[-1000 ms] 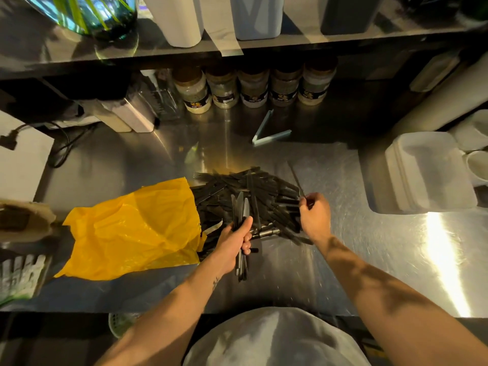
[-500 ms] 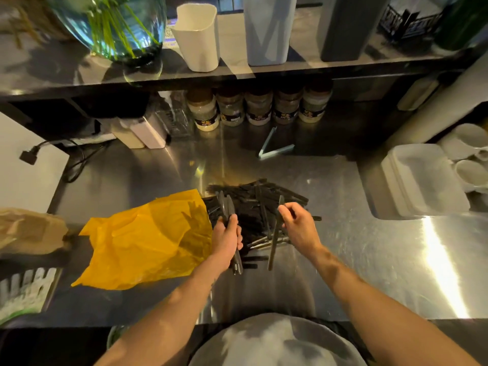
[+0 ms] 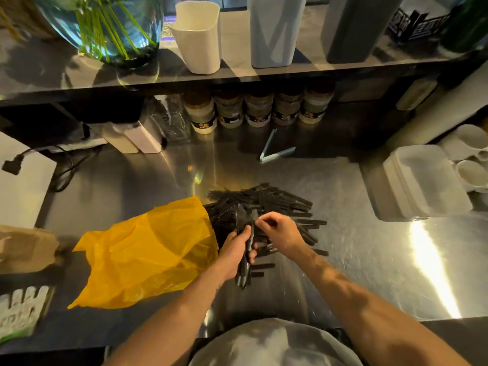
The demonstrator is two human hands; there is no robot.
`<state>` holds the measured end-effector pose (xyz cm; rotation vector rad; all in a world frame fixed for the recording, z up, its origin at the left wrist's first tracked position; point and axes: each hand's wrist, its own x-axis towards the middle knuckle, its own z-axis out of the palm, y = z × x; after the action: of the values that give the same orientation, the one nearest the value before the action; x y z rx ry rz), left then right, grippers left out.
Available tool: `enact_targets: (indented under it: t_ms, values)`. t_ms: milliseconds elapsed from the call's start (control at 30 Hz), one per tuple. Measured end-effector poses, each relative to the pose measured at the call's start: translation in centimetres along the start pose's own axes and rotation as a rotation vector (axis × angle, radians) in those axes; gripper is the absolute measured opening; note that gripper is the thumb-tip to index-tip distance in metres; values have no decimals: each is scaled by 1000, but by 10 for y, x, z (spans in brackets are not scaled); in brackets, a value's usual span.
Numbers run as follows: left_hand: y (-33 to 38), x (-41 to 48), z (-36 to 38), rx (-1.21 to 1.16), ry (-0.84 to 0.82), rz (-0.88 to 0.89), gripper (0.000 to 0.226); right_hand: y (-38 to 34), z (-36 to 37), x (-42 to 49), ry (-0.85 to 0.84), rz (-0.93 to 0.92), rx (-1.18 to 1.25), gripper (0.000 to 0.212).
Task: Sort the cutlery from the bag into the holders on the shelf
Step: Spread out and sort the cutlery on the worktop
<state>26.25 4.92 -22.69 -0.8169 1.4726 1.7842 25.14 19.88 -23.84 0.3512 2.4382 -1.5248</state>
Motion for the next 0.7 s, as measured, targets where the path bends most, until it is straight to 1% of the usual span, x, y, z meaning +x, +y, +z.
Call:
enact_targets:
  t_ms: [67,133,200,300,400,500,600,700]
  values:
    - [4,2,-5,-38,-23,5,27,1,1,6,92,69,-13,12]
    - [8,6,-9,-55,-30,-10,29,6,0,15,153,155,-29,11]
    - [9,8,-14,-36,-27,-18,34,15,0,21,144,186,-90,11]
    - [10,11,-20,-3,-20,-10,38,18,4,31,113,233,-231,22]
    - [12,14,-23,25,-5,6,38,17,9,39,96,288,-354,32]
    - [15,16,-28,41,23,4,35,17,17,44,84,366,-449,33]
    - [17,18,-30,58,38,-2,34,16,22,46,98,420,-476,33]
    - [19,19,-32,58,44,-4,32,16,23,46,108,473,-418,33]
